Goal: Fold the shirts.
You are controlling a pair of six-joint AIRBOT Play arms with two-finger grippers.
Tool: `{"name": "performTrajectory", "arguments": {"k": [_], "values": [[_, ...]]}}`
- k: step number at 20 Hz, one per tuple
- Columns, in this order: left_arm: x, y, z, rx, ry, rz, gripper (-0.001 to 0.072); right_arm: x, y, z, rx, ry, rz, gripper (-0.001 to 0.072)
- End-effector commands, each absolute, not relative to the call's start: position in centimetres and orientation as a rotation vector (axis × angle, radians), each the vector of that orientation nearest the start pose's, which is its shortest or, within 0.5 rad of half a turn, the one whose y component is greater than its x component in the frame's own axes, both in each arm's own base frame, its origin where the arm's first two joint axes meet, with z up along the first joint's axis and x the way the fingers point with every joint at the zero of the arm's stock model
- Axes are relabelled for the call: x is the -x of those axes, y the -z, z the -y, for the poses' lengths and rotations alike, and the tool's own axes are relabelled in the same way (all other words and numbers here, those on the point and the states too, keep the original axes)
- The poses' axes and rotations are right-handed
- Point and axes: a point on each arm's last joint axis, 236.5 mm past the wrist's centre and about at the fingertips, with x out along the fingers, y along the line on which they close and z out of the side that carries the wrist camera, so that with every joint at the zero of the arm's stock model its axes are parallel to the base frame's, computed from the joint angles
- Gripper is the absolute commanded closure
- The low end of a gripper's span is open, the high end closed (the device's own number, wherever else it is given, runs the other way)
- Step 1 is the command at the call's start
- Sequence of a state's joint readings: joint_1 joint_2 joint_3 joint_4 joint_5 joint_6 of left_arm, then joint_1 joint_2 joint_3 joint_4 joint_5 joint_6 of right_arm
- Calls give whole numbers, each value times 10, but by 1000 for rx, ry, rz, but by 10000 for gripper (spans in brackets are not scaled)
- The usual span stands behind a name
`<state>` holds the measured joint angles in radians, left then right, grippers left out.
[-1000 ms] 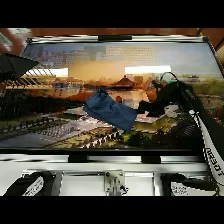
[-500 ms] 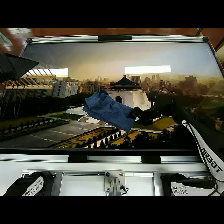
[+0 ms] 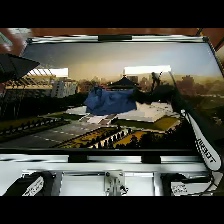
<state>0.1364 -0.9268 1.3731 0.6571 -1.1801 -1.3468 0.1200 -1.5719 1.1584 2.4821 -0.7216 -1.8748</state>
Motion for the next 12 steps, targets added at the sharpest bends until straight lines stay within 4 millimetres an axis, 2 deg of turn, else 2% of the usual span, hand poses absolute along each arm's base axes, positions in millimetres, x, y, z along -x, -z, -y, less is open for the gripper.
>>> {"name": "performTrajectory", "arguments": {"k": [1,4,6,8,12], "values": [[-355,-301,126,474,608,-568,678,-550,-55,-137,-538,-383,-775,659],[-357,-299,125,476,607,-573,677,-584,-108,-101,-562,-357,-656,659],[-359,-297,125,479,606,-579,678,-601,-130,-74,-559,-327,-590,660],[-359,-297,125,480,606,-581,678,-615,-134,-43,-569,-285,-555,660],[-359,-296,125,480,606,-582,678,-630,-111,40,-671,-126,-532,659]]}}
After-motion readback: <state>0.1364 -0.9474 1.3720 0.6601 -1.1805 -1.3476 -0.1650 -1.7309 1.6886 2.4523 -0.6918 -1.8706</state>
